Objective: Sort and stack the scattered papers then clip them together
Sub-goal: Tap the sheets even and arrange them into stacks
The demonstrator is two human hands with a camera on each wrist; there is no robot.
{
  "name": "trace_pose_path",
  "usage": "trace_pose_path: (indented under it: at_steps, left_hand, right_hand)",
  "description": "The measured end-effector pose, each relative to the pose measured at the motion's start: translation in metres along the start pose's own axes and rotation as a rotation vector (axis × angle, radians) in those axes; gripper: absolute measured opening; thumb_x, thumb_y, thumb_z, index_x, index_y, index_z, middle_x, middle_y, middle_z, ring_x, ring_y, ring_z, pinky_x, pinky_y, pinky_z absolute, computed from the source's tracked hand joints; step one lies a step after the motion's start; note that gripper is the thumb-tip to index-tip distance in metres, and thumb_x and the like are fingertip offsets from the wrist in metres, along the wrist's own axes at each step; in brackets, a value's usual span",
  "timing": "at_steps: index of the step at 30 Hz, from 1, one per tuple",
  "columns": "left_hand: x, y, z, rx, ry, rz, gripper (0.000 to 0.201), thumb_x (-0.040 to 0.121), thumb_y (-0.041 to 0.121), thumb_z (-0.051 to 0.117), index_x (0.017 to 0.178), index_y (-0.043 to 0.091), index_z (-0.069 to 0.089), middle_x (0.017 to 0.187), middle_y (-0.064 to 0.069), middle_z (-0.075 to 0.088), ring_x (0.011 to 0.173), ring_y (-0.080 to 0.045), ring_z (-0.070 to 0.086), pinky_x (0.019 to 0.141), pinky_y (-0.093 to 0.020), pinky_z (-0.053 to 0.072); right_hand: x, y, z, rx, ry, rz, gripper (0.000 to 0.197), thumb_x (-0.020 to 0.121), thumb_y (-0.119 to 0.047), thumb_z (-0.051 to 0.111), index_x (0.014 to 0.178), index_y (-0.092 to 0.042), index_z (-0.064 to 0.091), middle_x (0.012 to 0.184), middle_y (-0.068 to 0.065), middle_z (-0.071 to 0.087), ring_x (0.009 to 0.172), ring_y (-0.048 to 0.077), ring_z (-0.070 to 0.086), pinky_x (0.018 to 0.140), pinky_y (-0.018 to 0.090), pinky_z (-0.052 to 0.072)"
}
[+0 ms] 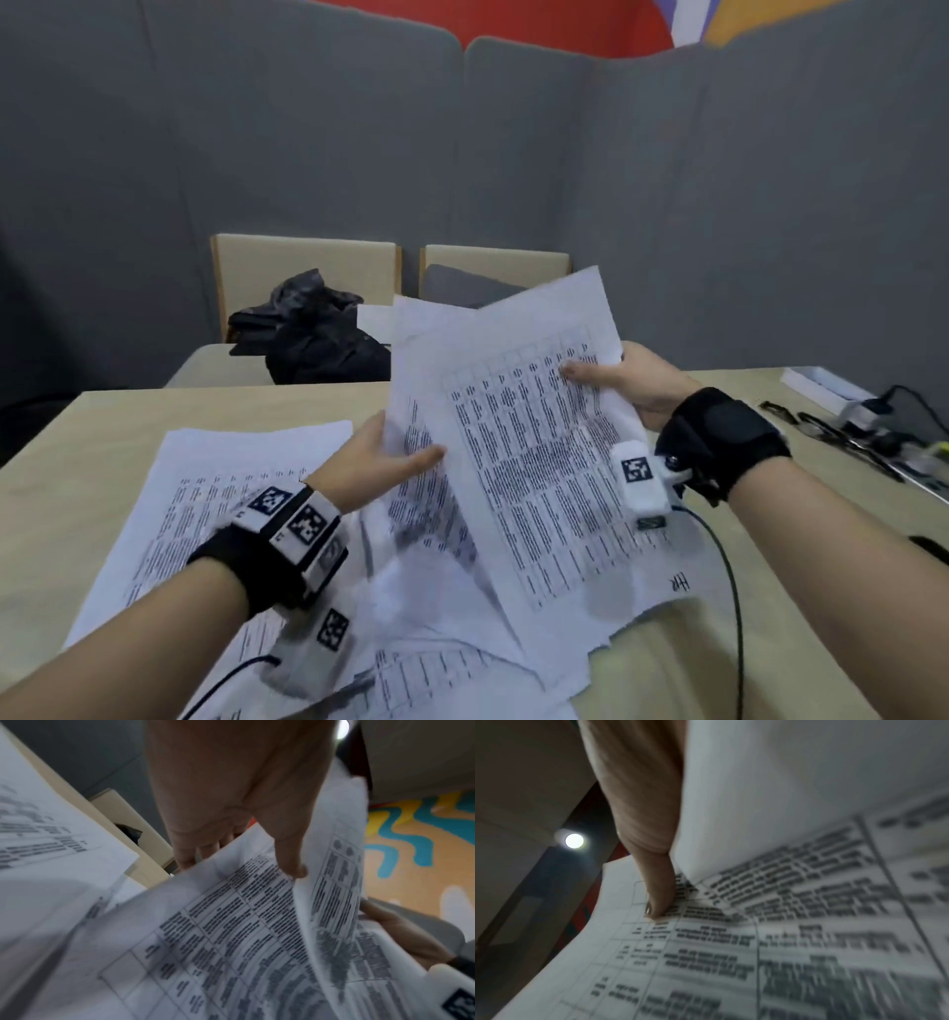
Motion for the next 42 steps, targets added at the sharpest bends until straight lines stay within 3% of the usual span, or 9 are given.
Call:
trace_pose_path:
  at_steps: [4,12,17,19,22,27,31,35,42]
  left_hand:
    - [-0.001,0.021,0.001,-0.289,0.105,0.096,0.044,0.076,0.023,0.077,0.115,0.01,0.061,0.107,-0.004,0.073,0.094,-0.014,0.072,0.085,-0.033,0.058]
    - [0.002,0.033,-0.018,-0.245,0.134,0.112,0.016,0.079,0.012,0.075,0.094,0.013,0.07,0.088,0.001,0.074,0.076,-0.01,0.071,0.071,-0.025,0.057]
    - [0.019,0.018,-0.02,-0.153,0.209,-0.051,0.007,0.081,0.016,0.073,0.084,0.015,0.067,0.078,0.0,0.069,0.07,-0.016,0.065,0.067,-0.029,0.052]
    - [0.023,0.006,-0.019,-0.149,0.247,-0.152,0.015,0.082,0.015,0.069,0.093,0.006,0.066,0.086,-0.011,0.071,0.078,-0.029,0.069,0.078,-0.042,0.058]
    - [0.023,-0.007,-0.014,-0.063,0.162,-0.284,0.018,0.084,0.009,0.063,0.098,-0.002,0.06,0.096,-0.026,0.069,0.088,-0.041,0.069,0.081,-0.057,0.055]
    - [0.028,-0.02,-0.016,0.156,0.102,-0.342,0.01,0.086,0.001,0.061,0.093,0.005,0.054,0.088,-0.017,0.067,0.075,-0.029,0.063,0.072,-0.039,0.056]
    - [0.029,-0.033,-0.008,0.306,-0.002,-0.421,0.014,0.089,0.011,0.06,0.1,0.004,0.055,0.082,-0.011,0.07,0.072,-0.024,0.063,0.068,-0.031,0.05]
    - [0.031,-0.038,-0.004,0.329,0.004,-0.41,0.02,0.095,0.021,0.05,0.078,0.012,0.052,0.075,-0.003,0.06,0.082,-0.023,0.057,0.059,-0.025,0.039]
    - [0.031,-0.048,-0.001,0.235,-0.012,-0.474,0.081,0.093,0.062,0.025,0.141,-0.002,0.033,0.143,-0.017,0.043,0.119,-0.029,0.05,0.098,-0.035,0.038]
  right_hand:
    - [0.016,0.003,0.006,0.175,0.161,-0.062,0.013,0.087,-0.002,0.063,0.1,0.0,0.064,0.079,0.008,0.075,0.063,0.017,0.071,0.054,0.027,0.058]
    - [0.059,0.044,0.012,0.242,0.436,0.04,0.029,0.084,0.005,0.063,0.113,0.004,0.063,0.113,0.023,0.068,0.103,0.037,0.066,0.095,0.053,0.051]
    - [0.047,0.068,-0.001,-0.559,0.177,0.168,0.035,0.082,-0.014,0.072,0.114,-0.004,0.061,0.115,0.01,0.066,0.1,0.024,0.063,0.09,0.031,0.049]
    - [0.038,0.091,-0.014,-0.887,0.032,0.321,0.049,0.08,-0.032,0.074,0.121,-0.009,0.061,0.119,0.005,0.065,0.105,0.023,0.061,0.094,0.03,0.047]
    - [0.03,0.122,-0.027,-0.646,0.046,0.383,0.042,0.082,-0.031,0.074,0.117,-0.009,0.066,0.119,0.003,0.067,0.103,0.021,0.064,0.102,0.033,0.046]
    - [0.031,0.141,-0.024,-0.081,0.117,0.348,0.054,0.076,-0.024,0.08,0.121,-0.001,0.063,0.122,0.017,0.067,0.112,0.033,0.064,0.105,0.049,0.044]
    - [0.039,0.145,-0.004,-0.298,-0.004,0.378,0.052,0.069,-0.04,0.083,0.107,-0.007,0.07,0.107,0.01,0.074,0.1,0.03,0.069,0.097,0.046,0.051]
    - [0.057,0.172,0.002,-0.259,-0.028,0.429,0.095,0.041,-0.064,0.088,0.112,-0.007,0.064,0.114,0.009,0.066,0.102,0.026,0.063,0.096,0.038,0.047]
    - [0.05,0.164,0.011,-0.202,0.039,0.413,0.016,0.083,-0.014,0.073,0.088,-0.009,0.058,0.095,0.016,0.062,0.085,0.027,0.058,0.082,0.039,0.047]
Point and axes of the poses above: each hand's wrist, its own x-axis towards the middle knuckle, its own z-axis out of the palm, y = z × x, the point moved 1 cm from there along x, towards the middle knuckle
